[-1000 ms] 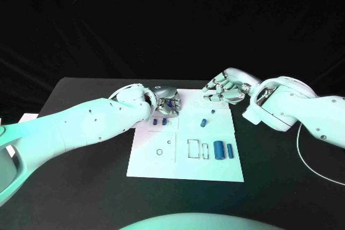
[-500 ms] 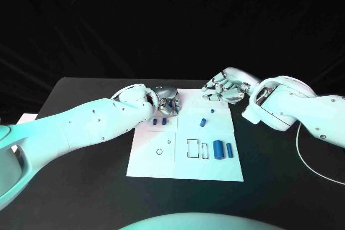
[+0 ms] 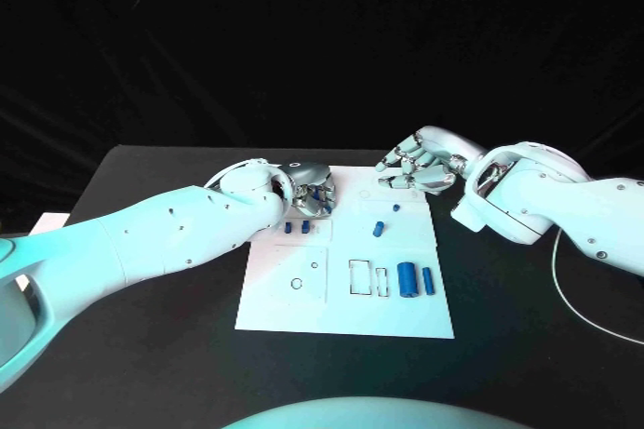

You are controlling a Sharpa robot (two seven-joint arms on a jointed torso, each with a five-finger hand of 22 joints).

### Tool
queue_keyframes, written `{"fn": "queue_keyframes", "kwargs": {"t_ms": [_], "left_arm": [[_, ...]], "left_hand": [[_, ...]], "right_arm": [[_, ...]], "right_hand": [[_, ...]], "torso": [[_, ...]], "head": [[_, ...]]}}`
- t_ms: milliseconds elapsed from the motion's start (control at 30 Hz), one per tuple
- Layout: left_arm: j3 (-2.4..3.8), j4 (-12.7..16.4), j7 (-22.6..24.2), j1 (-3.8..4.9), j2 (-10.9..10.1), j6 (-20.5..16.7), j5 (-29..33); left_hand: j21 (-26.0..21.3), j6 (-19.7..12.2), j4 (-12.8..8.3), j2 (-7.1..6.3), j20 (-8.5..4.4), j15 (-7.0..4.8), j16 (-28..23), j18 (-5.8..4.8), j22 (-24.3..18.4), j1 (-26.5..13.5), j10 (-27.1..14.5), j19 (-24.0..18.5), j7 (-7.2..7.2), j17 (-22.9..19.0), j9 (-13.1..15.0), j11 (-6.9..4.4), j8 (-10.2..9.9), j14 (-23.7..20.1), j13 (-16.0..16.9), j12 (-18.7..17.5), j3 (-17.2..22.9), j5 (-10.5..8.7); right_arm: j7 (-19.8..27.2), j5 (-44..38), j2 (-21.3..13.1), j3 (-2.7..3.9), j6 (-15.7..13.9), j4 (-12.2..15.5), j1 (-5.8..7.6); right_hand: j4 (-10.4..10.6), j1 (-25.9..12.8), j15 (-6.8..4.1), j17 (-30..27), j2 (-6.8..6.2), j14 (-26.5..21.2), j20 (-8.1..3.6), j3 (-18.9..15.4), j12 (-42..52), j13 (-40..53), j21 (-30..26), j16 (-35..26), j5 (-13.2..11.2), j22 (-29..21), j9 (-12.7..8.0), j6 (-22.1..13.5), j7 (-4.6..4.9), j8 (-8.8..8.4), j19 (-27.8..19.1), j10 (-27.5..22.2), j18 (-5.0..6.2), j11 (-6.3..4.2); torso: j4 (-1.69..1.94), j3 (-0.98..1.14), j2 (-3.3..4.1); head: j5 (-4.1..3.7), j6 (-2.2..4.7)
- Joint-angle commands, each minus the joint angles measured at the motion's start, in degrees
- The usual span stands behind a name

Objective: Assemble the parts on the task board

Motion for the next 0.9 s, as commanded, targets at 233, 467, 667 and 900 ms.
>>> {"fn": "queue_keyframes", "kwargs": {"t_ms": [233, 467, 667, 900], "left_arm": [[1.96, 4.52, -0.48, 0.64, -3.53, -1.39, 3.13], [2.42, 7.12, -1.61, 2.26, -7.42, 0.27, 5.0], [2.41, 7.29, -2.16, 2.58, -9.13, 2.08, 5.28], [2.27, 6.83, -2.26, 2.42, -9.87, 3.31, 5.34]], "left_hand": [[0.67, 0.84, -0.72, -0.32, -0.1, 0.05, 0.16, -1.07, 0.61, -0.4, 0.95, 0.41, 0.11, -0.48, -0.31, -0.03, -0.45, 1.07, 0.09, -1.26, 1.78, -0.53], [1.0, 1.06, -0.8, -0.5, -0.08, 0.06, 0.17, -1.13, 0.9, -0.95, 1.23, 0.49, 0.13, -0.54, -0.38, -0.02, -0.54, 1.12, 0.12, -1.58, 2.03, -0.6], [1.03, 1.24, -0.84, -0.55, -0.08, 0.05, 0.13, -1.14, 0.96, -1.17, 1.41, 0.47, 0.1, -0.65, -0.39, -0.06, -0.54, 1.11, 0.14, -1.72, 2.16, -0.61], [0.9, 1.36, -0.9, -0.66, -0.08, 0.03, 0.06, -1.1, 0.92, -1.41, 1.58, 0.39, 0.06, -0.84, -0.41, -0.09, -0.57, 1.08, 0.16, -1.87, 2.24, -0.64]], "right_arm": [[0.18, -0.14, -0.06, 0.01, 0.28, -0.04, -0.03], [0.1, -0.14, -0.12, 0.01, 0.29, -0.02, -0.03], [0.04, -0.16, -0.19, 0.01, 0.27, -0.05, -0.03], [0.05, -0.17, -0.15, 0.01, 0.29, -0.06, -0.03]], "right_hand": [[0.19, -0.14, -0.43, 1.26, -0.05, 3.22, -0.11, 0.26, 0.08, 0.1, -0.16, -0.16, 0.31, 0.0, -0.09, 0.23, -0.03, 0.25, -0.23, -0.22, 0.12, 0.07], [0.19, -0.14, -0.43, 1.26, -0.05, 3.22, -0.11, 0.26, 0.08, 0.1, -0.16, -0.16, 0.31, 0.0, -0.09, 0.23, -0.03, 0.25, -0.23, -0.22, 0.12, 0.07], [0.22, -0.16, -0.43, 1.23, -0.07, 3.21, -0.11, 0.26, 0.1, 0.11, -0.17, -0.19, 0.3, -0.02, -0.08, 0.24, -0.03, 0.26, -0.23, -0.21, 0.12, 0.08], [0.22, -0.16, -0.43, 1.23, -0.07, 3.21, -0.11, 0.26, 0.1, 0.11, -0.17, -0.19, 0.3, -0.02, -0.08, 0.24, -0.03, 0.26, -0.23, -0.21, 0.12, 0.08]], "torso": [[0.14, 0.02, -0.12], [0.13, 0.04, -0.05], [0.09, -0.09, -0.01], [0.01, -0.05, 0.0]], "head": [[-0.2, 0.06], [0.05, 0.18], [0.24, 0.23], [0.6, 0.19]]}}
